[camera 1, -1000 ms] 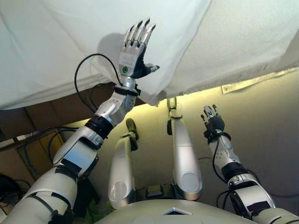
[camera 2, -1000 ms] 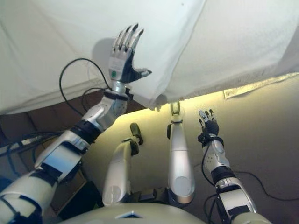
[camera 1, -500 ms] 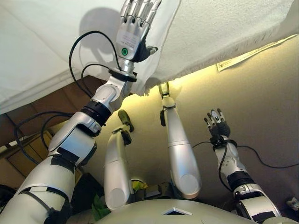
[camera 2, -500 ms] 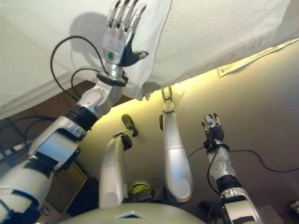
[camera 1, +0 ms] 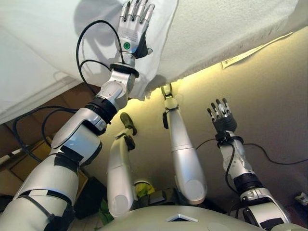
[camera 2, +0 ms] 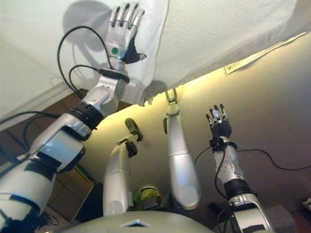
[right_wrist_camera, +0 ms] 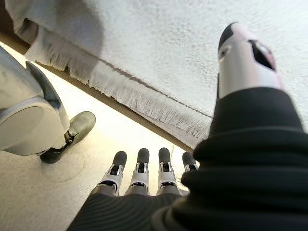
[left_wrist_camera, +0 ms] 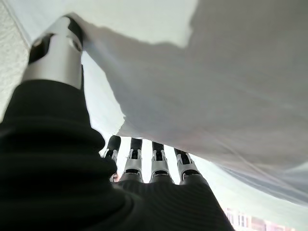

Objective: Make the bed neatly

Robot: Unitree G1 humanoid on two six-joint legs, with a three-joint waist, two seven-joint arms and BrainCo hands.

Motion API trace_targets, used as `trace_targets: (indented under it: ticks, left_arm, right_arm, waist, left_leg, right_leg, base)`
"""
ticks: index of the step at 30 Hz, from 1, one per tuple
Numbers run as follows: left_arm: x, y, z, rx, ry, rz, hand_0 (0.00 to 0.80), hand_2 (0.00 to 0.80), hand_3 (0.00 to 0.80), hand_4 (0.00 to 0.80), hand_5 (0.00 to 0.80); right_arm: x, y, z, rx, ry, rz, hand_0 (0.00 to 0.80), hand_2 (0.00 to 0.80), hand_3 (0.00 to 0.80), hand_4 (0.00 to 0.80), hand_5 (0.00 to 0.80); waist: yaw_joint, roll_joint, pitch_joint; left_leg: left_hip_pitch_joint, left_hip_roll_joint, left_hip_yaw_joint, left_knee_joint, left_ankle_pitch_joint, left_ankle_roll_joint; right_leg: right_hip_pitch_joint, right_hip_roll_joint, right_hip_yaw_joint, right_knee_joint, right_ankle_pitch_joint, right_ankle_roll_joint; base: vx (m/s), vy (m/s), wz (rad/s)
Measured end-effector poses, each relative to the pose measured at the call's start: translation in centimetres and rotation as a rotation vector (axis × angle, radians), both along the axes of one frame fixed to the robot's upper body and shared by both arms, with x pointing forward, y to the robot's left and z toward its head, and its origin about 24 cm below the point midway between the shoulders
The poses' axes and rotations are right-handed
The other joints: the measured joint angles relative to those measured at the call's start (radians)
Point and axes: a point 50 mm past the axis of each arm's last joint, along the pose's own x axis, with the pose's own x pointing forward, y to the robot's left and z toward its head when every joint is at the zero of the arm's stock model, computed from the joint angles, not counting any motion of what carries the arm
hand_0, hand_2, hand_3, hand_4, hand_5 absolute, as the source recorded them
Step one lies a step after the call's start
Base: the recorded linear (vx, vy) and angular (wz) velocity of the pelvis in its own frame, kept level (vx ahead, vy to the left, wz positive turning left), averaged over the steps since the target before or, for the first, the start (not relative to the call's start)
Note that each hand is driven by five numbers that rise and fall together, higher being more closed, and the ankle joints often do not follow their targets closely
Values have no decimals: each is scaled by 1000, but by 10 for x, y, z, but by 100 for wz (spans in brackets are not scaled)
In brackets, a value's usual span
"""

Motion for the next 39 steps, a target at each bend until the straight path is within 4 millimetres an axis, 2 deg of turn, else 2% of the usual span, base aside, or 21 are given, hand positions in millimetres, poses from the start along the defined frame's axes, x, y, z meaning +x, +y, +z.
trace_targets:
  ticks: [1, 7, 12, 16, 20, 26, 30, 37, 39]
  left_arm:
    - [0, 0, 2, -6, -2, 3, 800, 800, 800, 800, 800]
    - [4, -1, 25, -5, -56, 6, 800, 800, 800, 800, 800]
    - [4, -2, 26, -22, -50, -9, 800, 800, 800, 800, 800]
    - [4, -1, 19, -61, -2, -41, 800, 800, 800, 800, 800]
    - [1, 1, 3, -127, 58, -90, 800, 800, 800, 800, 800]
    - [-12, 15, -42, -236, 168, -123, 800, 800, 800, 800, 800]
    - [-26, 29, -77, -363, 241, -131, 800, 800, 800, 800, 800]
    - [-50, 45, -121, -473, 321, -111, 800, 800, 800, 800, 800]
    - [-53, 48, -126, -469, 333, -102, 800, 800, 800, 800, 800]
  right_arm:
    - [0, 0, 0, 0, 1, -1, 0, 0, 0, 0, 0]
    - [0, -6, 2, -25, 1, 1, 0, 0, 0, 0, 0]
    - [0, -6, 3, -30, -2, 6, 0, 0, 0, 0, 0]
    - [0, -6, 3, -31, -4, 10, 0, 0, 0, 0, 0]
    - [-1, -5, 3, -39, -5, 16, 0, 0, 0, 0, 0]
    - [1, 0, 10, -112, -25, 41, 0, 0, 0, 0, 0]
    - [0, 3, 6, -130, -1, 46, 0, 0, 0, 0, 0]
    - [-1, 7, 3, -123, 9, 60, 0, 0, 0, 0, 0]
    - [3, 9, 5, -41, -15, 67, 0, 0, 0, 0, 0]
  waist:
    - [0, 0, 0]
    - [1, 1, -1]
    - [4, 1, -1]
    - [14, 2, -1]
    - [19, 3, -1]
    - [39, 6, -2]
    - [66, 11, -1]
    - [141, 37, -3]
    - [160, 40, -3]
  left_leg:
    - [-2, 0, 5, 1, 0, 0]
    - [-10, 0, 10, 3, 0, 0]
    - [-4, -3, 10, 4, 4, -6]
    - [30, -4, 9, -1, 4, -6]
    - [70, -3, 9, 0, 8, -8]
    - [140, 8, 8, -16, 19, -13]
    - [227, 17, -13, -31, 24, -18]
    - [322, 30, -40, -79, 44, -19]
    - [319, 30, -49, -88, 56, -22]
  right_leg:
    - [-5, 1, 5, 2, 0, 0]
    - [-17, 3, 10, 9, 1, 0]
    - [-14, -2, 10, 22, 3, -6]
    - [22, -7, 5, 24, -1, -6]
    - [65, -22, -9, 36, -18, 1]
    - [139, -38, -41, 38, -33, -6]
    - [241, -46, -78, 30, -49, -8]
    - [364, -56, -135, -10, -52, -10]
    - [367, -60, -149, -20, -47, -13]
  base:
    - [6, 22, -7]
    - [1, 21, -1]
    - [-1, 5, 1]
    - [0, 0, 0]
    - [-66, 29, 10]
    - [8, 39, 11]
    - [13, -14, 13]
    - [2, -36, 15]
    - [-45, -34, 15]
